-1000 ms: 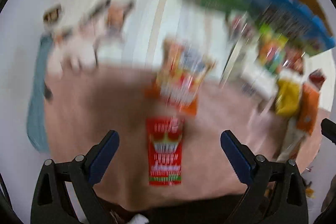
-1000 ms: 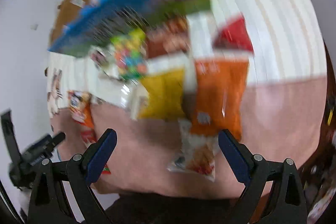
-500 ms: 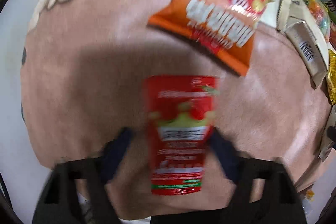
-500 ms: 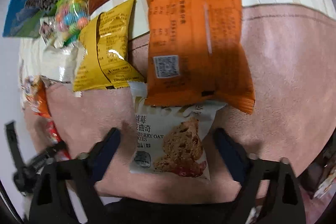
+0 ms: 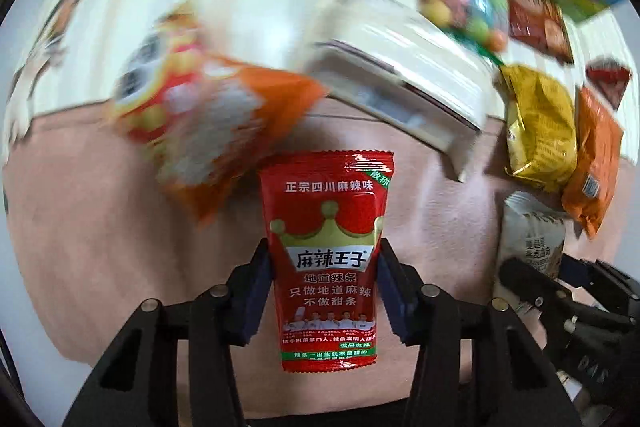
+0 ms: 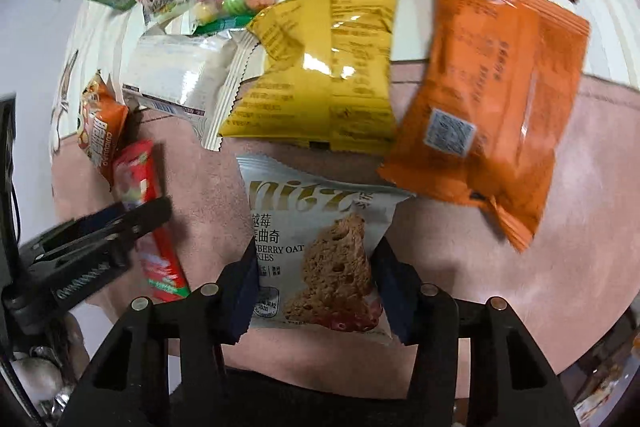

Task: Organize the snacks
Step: 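Grasp the red spicy strip packet with left tool while right tool grasps the oat cookie bag, then carry both packets into the box and release them beside the noodle pack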

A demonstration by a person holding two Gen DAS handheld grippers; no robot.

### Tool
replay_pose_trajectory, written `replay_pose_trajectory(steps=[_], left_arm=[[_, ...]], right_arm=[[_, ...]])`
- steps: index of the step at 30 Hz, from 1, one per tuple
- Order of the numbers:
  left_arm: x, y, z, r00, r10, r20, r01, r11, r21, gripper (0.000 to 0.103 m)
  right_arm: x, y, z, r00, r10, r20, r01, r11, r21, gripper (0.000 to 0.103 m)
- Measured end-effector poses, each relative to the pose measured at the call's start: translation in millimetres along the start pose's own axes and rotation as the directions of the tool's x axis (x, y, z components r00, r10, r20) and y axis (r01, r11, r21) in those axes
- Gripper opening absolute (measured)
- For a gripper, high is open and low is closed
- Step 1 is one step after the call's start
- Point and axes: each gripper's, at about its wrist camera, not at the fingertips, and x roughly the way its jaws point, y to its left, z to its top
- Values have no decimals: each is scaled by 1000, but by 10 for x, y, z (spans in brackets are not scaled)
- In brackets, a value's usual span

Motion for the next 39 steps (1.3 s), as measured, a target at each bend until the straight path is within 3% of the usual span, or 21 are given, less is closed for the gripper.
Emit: replay_pose_trajectory(steps=[5,8,10,11,12,19,24,32,36,39], left_arm=[[140,-208,30,1000,24,-19,-24,999,29,55],[140,-257,-9,1000,13,-7,-13,1000,18,54],[115,-17,-116,1000,15,0,-15,1000,13,47],[84,3,-106,1000,11,6,-11,1000,9,45],[37,21,-101,1000,6,12,-6,1000,4,44],[-514,69,-136,996,-50,71,51,999,-9,43],[-1137,40,-55,982,-109,157,110,994,2,43],[-2263,36,702,927,-192,323,176,981,80,43],[-2469,-17,1230,923,-174,344,143,983,113,43],[-2551,-4,1641,930,-137,340,104,988,115,44]], right_arm=[[62,-40,64,999,22,-29,-21,999,40,71],[118,-19,145,999,-20,-31,21,1000,14,73],[119,83,158,998,-64,-12,64,998,-7,68],[109,95,158,997,-80,-3,80,997,-20,54],[79,96,150,998,-65,8,65,998,-22,53],[-305,36,58,998,53,45,-53,999,3,49],[-840,49,158,981,156,113,-156,988,-4,48],[-1853,190,814,928,236,287,-227,972,-65,48],[-2244,238,1385,907,193,373,-178,981,-76,48],[-2387,216,1773,908,145,393,-131,989,-61,48]])
